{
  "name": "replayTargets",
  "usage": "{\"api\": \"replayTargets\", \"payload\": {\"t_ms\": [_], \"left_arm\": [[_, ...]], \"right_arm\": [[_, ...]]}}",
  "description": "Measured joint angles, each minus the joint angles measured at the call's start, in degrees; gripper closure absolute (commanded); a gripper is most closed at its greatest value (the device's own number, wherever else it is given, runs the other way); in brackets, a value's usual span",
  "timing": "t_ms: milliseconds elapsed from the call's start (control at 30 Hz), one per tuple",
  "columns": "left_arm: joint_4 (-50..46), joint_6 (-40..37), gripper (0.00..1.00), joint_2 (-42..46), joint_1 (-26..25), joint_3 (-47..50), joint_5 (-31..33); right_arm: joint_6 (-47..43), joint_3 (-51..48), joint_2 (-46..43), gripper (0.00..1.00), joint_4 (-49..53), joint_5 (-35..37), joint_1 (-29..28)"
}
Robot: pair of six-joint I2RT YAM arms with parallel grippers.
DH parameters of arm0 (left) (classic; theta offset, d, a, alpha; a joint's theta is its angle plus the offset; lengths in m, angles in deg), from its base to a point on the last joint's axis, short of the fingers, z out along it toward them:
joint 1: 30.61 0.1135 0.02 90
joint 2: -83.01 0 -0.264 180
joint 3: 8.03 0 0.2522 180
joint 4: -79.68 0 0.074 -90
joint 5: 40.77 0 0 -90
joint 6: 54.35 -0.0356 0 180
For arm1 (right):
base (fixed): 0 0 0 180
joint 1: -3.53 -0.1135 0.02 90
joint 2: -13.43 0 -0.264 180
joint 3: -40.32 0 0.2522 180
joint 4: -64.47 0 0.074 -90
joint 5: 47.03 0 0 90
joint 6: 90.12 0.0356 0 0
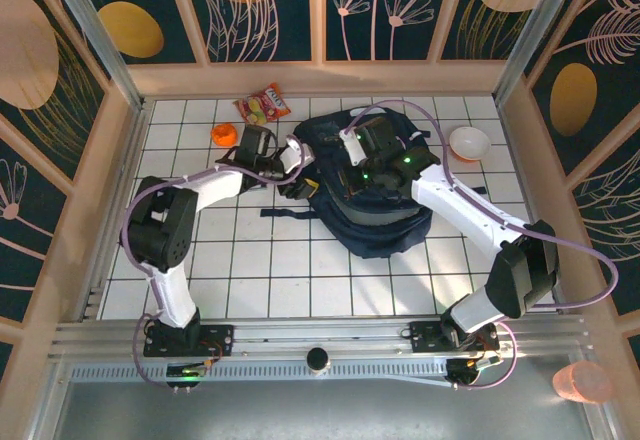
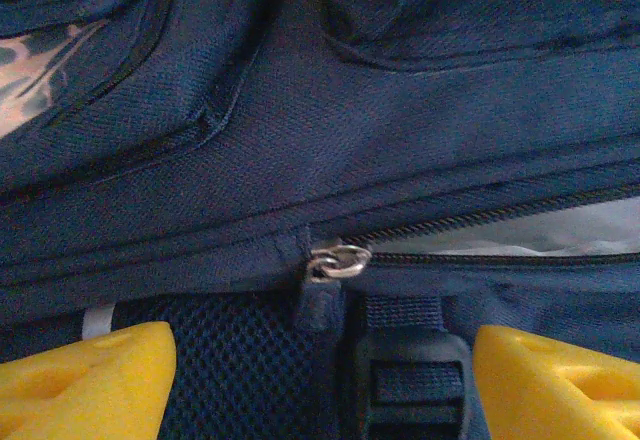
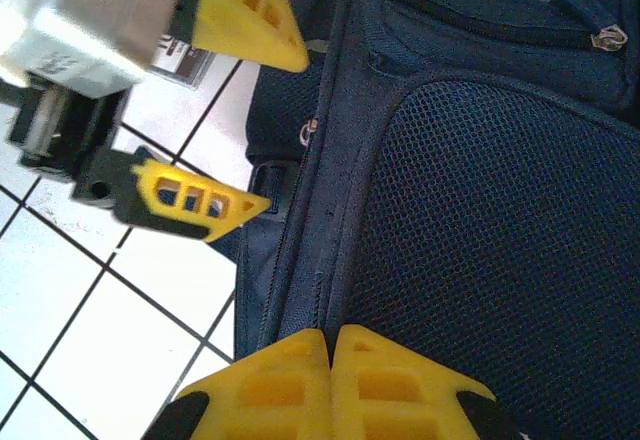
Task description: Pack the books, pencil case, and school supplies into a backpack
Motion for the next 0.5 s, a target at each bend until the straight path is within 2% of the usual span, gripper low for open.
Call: {"api": "replayTargets", "payload": {"t_ms": [100,300,500], "left_arm": [[-0.26,-0.85,0.28,-2.56,-0.11,-2.43,-0.70],[-2.62,-3.23,0.45,-5.40,-0.20,-5.60,-3.08],[-3.89,-4.26,0.53,-5.27,-0.85,-4.79,-5.35]], "right_arm": [[0.00,-0.39,-0.15,1.00,-0.42,-0.02,0.00],[0.20,-1.31,-0.52,1.00,-0.94,0.07,-0.02],[0.52,-1.49,-0.52,1.00,-1.20,0.31,0.02]]}}
